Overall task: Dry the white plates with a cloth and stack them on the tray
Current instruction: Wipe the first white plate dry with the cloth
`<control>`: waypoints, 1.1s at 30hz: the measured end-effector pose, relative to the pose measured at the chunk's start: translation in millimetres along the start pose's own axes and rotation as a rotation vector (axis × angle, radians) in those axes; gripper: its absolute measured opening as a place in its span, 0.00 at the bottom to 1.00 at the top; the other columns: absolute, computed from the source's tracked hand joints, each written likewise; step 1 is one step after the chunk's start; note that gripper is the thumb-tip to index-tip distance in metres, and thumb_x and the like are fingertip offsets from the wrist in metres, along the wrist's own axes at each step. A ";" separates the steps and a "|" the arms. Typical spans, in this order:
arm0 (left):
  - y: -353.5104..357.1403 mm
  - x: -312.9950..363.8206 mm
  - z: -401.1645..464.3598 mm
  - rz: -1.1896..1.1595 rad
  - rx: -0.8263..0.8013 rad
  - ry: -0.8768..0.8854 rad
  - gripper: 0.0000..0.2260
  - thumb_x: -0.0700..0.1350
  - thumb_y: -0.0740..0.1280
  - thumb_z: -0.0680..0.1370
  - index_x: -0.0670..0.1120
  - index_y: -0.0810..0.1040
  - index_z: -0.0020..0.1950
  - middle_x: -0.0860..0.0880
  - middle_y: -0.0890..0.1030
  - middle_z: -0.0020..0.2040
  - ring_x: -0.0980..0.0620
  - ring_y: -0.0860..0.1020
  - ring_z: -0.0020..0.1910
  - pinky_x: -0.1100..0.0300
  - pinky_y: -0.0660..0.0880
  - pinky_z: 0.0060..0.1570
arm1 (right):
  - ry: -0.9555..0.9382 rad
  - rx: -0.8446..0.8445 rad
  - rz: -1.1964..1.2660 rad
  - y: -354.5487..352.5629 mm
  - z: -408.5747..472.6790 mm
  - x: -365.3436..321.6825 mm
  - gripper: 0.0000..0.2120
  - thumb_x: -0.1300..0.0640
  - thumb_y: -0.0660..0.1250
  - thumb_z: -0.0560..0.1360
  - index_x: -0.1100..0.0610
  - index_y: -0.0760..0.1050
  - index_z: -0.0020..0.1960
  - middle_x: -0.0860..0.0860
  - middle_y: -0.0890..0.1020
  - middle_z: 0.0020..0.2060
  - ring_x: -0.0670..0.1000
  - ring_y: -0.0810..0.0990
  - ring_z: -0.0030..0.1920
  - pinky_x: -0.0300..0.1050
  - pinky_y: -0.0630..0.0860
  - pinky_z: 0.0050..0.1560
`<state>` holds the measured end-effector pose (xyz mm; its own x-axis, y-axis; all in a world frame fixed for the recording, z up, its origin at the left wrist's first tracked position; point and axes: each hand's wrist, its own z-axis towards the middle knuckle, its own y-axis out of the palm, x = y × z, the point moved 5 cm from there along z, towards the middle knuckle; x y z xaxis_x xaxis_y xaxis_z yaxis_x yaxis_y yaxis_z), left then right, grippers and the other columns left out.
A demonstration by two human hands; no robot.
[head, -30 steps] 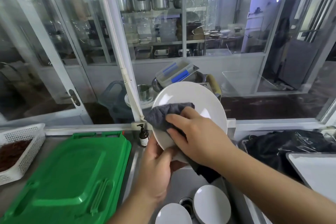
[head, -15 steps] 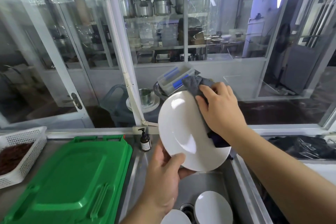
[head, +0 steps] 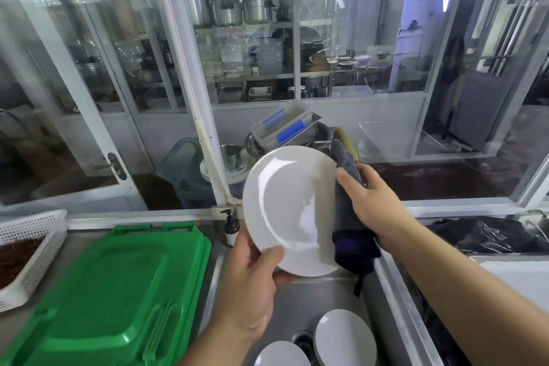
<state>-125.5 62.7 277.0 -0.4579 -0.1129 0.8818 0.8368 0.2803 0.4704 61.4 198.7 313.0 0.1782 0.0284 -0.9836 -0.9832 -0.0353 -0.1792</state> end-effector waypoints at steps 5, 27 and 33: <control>-8.5 -5.7 3.5 0.004 0.019 -0.026 0.24 0.26 0.61 0.80 0.50 0.78 0.67 0.48 0.85 0.58 0.40 0.81 0.59 0.47 0.83 0.40 | 0.182 -0.025 0.364 1.4 -3.3 17.2 0.14 0.56 0.63 0.81 0.46 0.87 0.52 0.52 0.88 0.51 0.53 0.87 0.51 0.50 0.83 0.53; -1.9 -9.6 16.3 0.166 -0.027 -0.138 0.21 0.31 0.65 0.80 0.55 0.76 0.65 0.50 0.87 0.54 0.43 0.83 0.55 0.47 0.82 0.44 | 0.212 0.039 0.413 3.8 -32.0 60.3 0.08 0.59 0.72 0.79 0.61 0.81 0.56 0.63 0.87 0.48 0.62 0.87 0.44 0.60 0.84 0.53; -10.1 25.5 53.6 0.487 -0.103 -0.233 0.10 0.46 0.65 0.84 0.45 0.83 0.61 0.44 0.87 0.55 0.41 0.84 0.58 0.41 0.76 0.67 | 0.044 -0.063 0.184 -7.5 -20.6 43.0 0.09 0.56 0.74 0.76 0.47 0.83 0.55 0.51 0.88 0.48 0.58 0.87 0.53 0.64 0.80 0.62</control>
<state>-161.7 108.1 292.9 -0.0546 0.2238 0.9731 0.9883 0.1514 0.0207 77.3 179.6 271.6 -0.0010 -0.0277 -0.9996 -0.9952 -0.0981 0.0037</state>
